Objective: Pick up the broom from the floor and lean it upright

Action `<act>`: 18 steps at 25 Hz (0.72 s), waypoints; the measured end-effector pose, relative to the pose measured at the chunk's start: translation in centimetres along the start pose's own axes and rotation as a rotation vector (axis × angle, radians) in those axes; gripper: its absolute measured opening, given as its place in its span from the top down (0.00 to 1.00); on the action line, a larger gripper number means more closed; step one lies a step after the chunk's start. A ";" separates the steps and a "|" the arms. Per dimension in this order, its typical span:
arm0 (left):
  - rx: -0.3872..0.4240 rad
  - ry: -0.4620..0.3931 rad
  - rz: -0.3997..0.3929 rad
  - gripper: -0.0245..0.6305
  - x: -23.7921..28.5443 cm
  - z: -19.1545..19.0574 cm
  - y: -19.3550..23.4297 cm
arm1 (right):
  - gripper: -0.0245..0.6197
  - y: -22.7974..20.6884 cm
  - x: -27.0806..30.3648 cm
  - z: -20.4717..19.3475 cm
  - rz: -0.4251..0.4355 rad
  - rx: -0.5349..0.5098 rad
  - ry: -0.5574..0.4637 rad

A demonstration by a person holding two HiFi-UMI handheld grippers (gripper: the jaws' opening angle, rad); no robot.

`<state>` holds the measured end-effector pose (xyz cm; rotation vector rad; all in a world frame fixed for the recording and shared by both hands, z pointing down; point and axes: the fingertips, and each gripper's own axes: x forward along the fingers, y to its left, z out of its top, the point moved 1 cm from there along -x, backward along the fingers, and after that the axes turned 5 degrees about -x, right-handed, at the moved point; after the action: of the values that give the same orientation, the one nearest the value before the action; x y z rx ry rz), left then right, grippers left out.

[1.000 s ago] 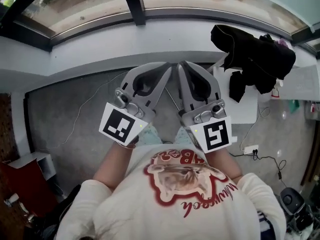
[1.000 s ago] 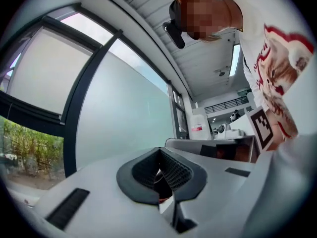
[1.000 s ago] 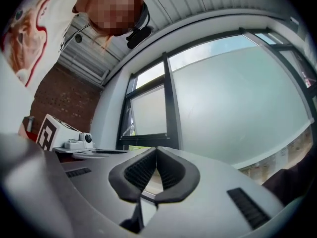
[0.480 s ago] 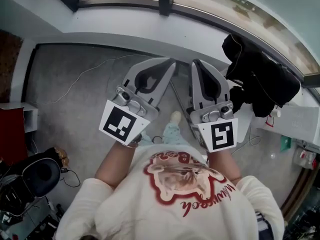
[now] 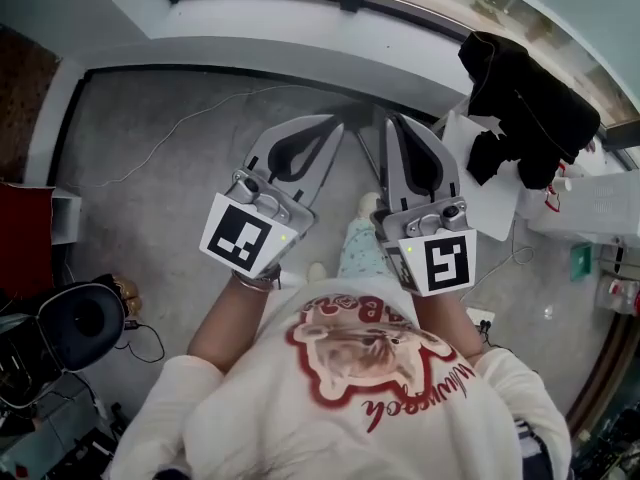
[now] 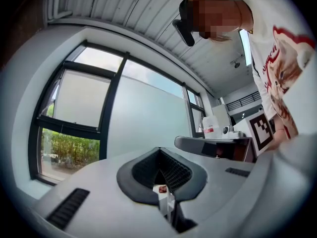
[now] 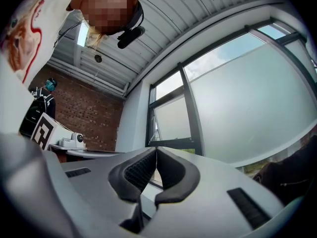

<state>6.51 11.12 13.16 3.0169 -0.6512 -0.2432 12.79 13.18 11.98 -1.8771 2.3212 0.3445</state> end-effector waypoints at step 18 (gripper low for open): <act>-0.010 -0.039 0.087 0.94 -14.3 3.3 -4.2 | 0.92 14.1 -6.0 3.8 0.162 0.006 0.029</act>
<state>-5.17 20.85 11.66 2.9724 -0.7803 -0.3015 0.21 22.64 11.13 -1.7065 2.4974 0.3294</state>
